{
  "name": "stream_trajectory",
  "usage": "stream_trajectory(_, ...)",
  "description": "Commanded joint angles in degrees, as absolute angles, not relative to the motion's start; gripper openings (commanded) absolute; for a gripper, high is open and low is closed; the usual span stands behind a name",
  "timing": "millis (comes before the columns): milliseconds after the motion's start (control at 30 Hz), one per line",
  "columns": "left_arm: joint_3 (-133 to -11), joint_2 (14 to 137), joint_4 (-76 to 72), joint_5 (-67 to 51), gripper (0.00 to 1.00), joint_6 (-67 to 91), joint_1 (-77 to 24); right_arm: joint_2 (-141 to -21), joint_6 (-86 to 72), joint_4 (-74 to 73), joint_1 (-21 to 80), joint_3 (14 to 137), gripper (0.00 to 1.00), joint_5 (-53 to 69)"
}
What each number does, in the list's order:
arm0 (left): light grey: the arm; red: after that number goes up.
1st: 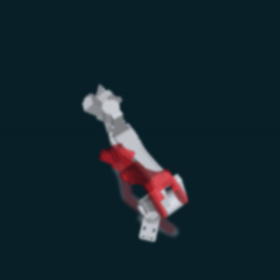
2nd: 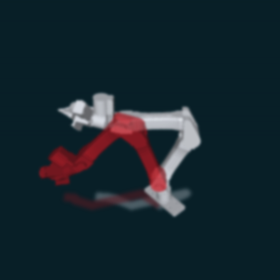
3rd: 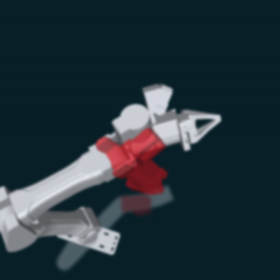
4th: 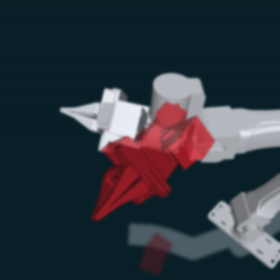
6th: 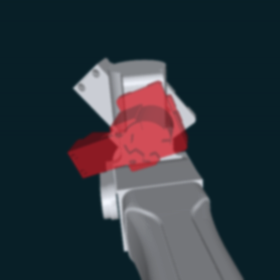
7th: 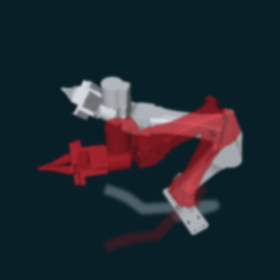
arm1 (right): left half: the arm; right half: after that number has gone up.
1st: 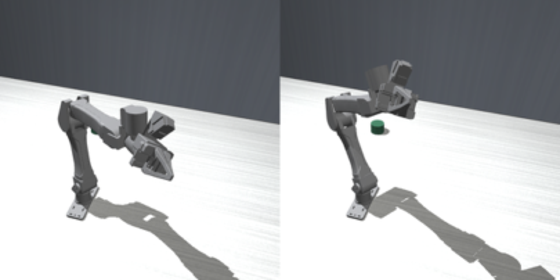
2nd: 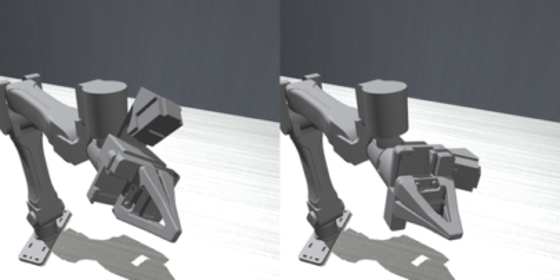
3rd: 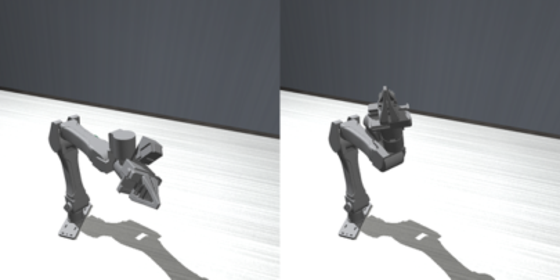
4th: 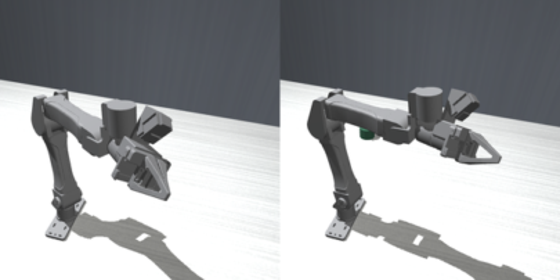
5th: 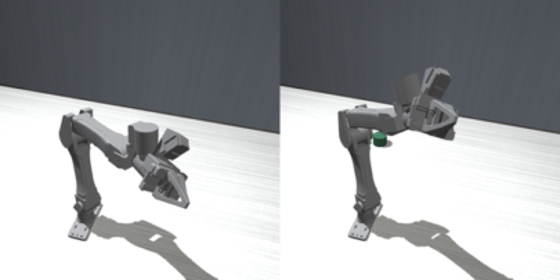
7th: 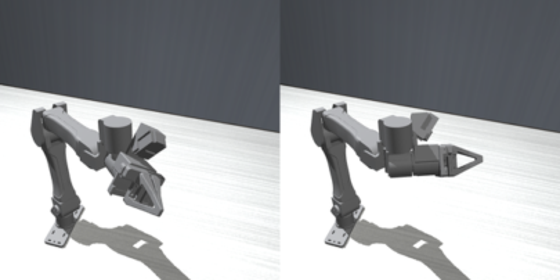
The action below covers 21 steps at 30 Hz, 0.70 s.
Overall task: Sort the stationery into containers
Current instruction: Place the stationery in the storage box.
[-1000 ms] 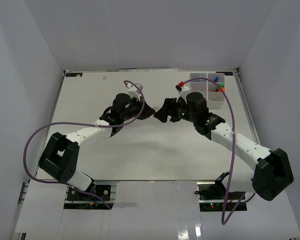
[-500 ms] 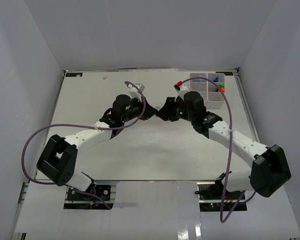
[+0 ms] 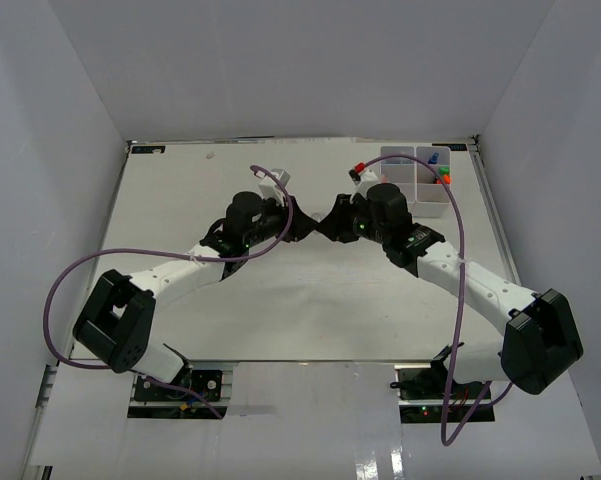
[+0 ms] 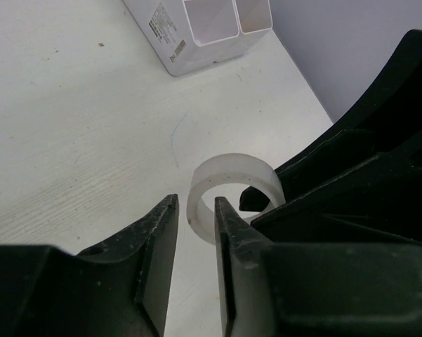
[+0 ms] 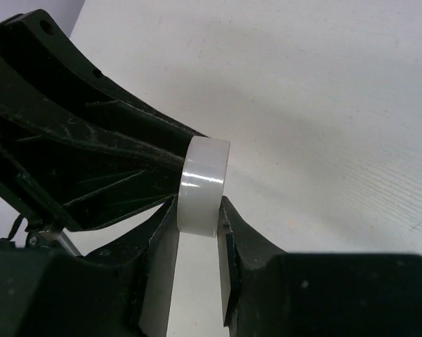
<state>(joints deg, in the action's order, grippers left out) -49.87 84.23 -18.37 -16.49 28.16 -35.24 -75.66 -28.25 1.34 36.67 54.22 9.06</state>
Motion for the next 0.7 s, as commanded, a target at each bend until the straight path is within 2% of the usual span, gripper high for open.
stream_trajectory(0,-49.48,80.60,-16.53,-13.89,0.47,27.69,-35.77,-73.66,-24.71,0.62,35.95,55.55,0.08,3.96)
stream_trajectory(67,-50.27,80.60,-13.47,-12.31,0.60,27.60,-35.77,-73.30,-24.08,0.09,35.07,55.11,0.08,2.56)
stream_trajectory(100,-51.23,80.60,-12.32,-11.09,0.71,27.42,-35.77,-73.13,-23.47,-2.17,33.85,55.11,0.08,1.42)
stream_trajectory(233,-53.70,80.25,-6.60,-7.83,0.88,26.63,-35.16,-73.30,-23.20,-4.74,28.84,54.84,0.08,0.70)
stream_trajectory(367,-56.51,79.37,1.91,-5.45,0.94,24.79,-32.09,-74.18,-23.99,-5.80,22.34,54.58,0.08,1.40)
stream_trajectory(500,-57.83,76.82,6.15,-4.05,0.94,21.10,-28.40,-76.64,-26.45,-6.50,15.93,55.37,0.08,1.23)
stream_trajectory(667,-55.47,73.66,8.09,-0.62,0.95,14.60,-23.38,-82.08,-30.58,-9.92,13.28,60.11,0.08,-2.54)
